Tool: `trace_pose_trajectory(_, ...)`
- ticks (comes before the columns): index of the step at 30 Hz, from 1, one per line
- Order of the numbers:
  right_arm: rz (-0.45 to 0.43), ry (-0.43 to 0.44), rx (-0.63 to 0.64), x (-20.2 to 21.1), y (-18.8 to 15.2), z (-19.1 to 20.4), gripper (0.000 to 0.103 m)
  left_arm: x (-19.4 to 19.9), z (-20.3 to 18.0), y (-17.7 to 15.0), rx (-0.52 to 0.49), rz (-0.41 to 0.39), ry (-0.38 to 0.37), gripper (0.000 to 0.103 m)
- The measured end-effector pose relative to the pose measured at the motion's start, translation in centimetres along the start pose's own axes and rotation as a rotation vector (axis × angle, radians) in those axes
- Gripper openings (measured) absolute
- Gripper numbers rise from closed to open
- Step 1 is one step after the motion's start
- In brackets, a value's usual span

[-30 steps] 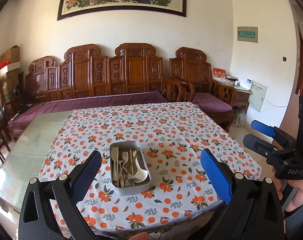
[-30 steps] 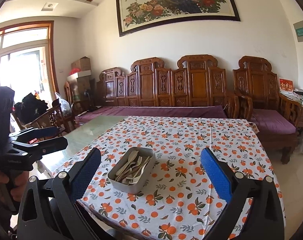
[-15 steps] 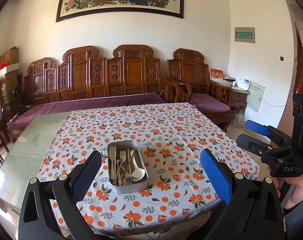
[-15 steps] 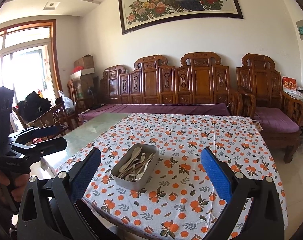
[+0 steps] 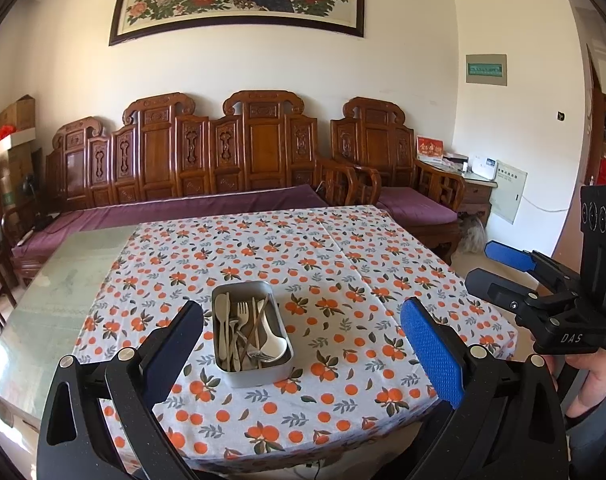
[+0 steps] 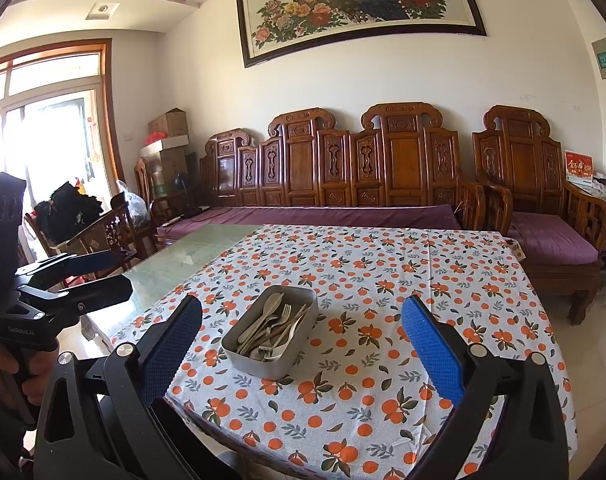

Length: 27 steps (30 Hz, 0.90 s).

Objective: Organize utensils

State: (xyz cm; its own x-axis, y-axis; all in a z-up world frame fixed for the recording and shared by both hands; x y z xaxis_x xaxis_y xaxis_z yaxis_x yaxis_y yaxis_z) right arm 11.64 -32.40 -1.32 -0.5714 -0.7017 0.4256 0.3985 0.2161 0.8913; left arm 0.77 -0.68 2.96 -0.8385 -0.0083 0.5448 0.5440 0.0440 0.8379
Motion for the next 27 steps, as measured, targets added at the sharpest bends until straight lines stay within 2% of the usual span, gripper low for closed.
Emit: trace_pose_trajectory(27,-0.001,-0.001,0.001,0.0,-0.03,-0.06,0.1,-0.08,0.04,-0.06,0.001,-0.003,0.014,0.095)
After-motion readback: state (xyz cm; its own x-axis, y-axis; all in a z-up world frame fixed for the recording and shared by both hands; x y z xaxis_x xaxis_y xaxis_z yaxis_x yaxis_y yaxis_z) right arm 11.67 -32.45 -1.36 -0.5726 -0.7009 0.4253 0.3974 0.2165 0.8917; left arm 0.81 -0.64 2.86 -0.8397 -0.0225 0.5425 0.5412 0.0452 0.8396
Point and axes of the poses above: each gripper's, at about its wrist camera, not at the fingertips, and x roughly against the way its jaws point, z to its left, y to its top, the point moved 2 cm from there along -x, roughly the way its jaws point, and after that the axes turned 5 degrees about z, right-handed, at the moved point
